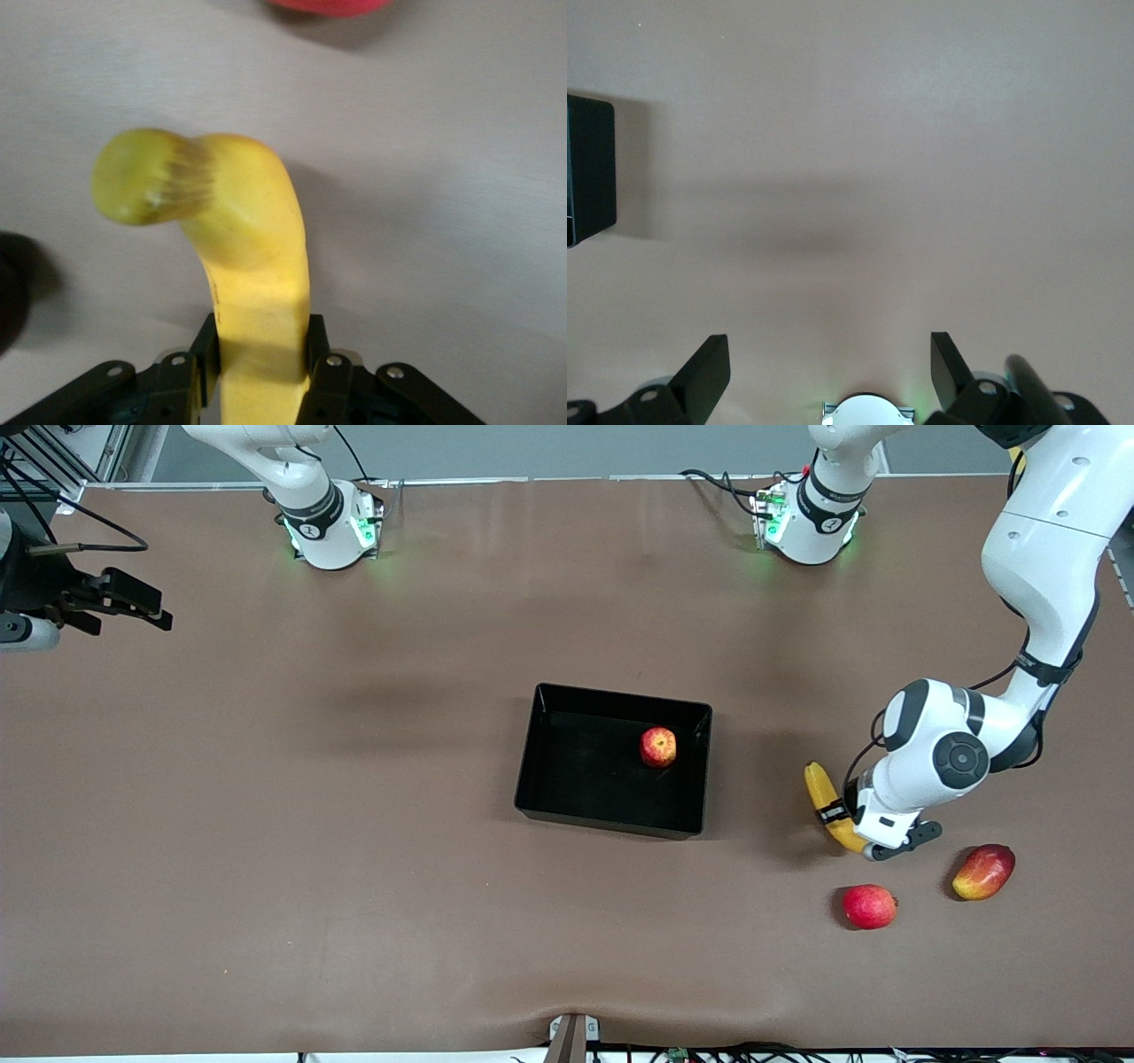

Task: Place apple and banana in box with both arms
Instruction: 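Lift the banana with the left gripper and carry it over the box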

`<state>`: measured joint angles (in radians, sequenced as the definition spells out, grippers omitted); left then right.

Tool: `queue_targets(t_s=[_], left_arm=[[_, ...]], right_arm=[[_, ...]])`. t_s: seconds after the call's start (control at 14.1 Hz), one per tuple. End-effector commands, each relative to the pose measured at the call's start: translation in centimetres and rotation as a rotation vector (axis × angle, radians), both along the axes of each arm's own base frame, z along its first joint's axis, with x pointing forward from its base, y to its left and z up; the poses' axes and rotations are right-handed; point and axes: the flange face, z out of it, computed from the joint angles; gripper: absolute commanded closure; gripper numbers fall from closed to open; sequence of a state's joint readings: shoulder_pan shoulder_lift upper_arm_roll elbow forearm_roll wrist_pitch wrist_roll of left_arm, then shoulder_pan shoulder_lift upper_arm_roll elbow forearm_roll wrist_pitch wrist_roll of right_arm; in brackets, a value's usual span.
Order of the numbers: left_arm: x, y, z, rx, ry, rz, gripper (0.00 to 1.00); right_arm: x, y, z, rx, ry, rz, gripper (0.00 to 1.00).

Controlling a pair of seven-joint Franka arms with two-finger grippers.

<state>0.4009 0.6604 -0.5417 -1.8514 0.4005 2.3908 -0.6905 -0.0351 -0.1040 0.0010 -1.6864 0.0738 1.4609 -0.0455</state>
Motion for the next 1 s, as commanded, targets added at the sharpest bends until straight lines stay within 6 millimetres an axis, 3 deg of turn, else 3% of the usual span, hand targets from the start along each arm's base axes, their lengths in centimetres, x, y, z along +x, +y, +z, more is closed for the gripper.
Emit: queue_targets(t_s=[0.0,0.21,0.36,0.57,0.93], left_arm=[[-0.2,-3.9,5.3,0.033,-0.023,-0.111,1.0],[-0.2,-9.5,9.9,0.029,-0.015,-0.248,1.0],[-0.6,-14.2,11.8,0.055,-0.031,-0.348,1.0],[-2.5,-22.3,13.0,0.05,-0.064,-0.455,1.0],[-5.5,-30.8,14.3,0.019,-0.097,-0.521,1.0]], right_arm=[[-0.9,-0.1,0.4,-0.008,-0.003,0.003,0.0],[-0.9,0.0,0.4,-0.008,-0.003,0.004,0.0],[-0.9,-0.2,0.4,-0.006,0.0,0.001,0.0],[-1.0,-0.2,0.4,-0.006,0.004,0.0,0.0],[-1.0,-0.3,0.3,-0.004,0.006,-0.001,0.0]])
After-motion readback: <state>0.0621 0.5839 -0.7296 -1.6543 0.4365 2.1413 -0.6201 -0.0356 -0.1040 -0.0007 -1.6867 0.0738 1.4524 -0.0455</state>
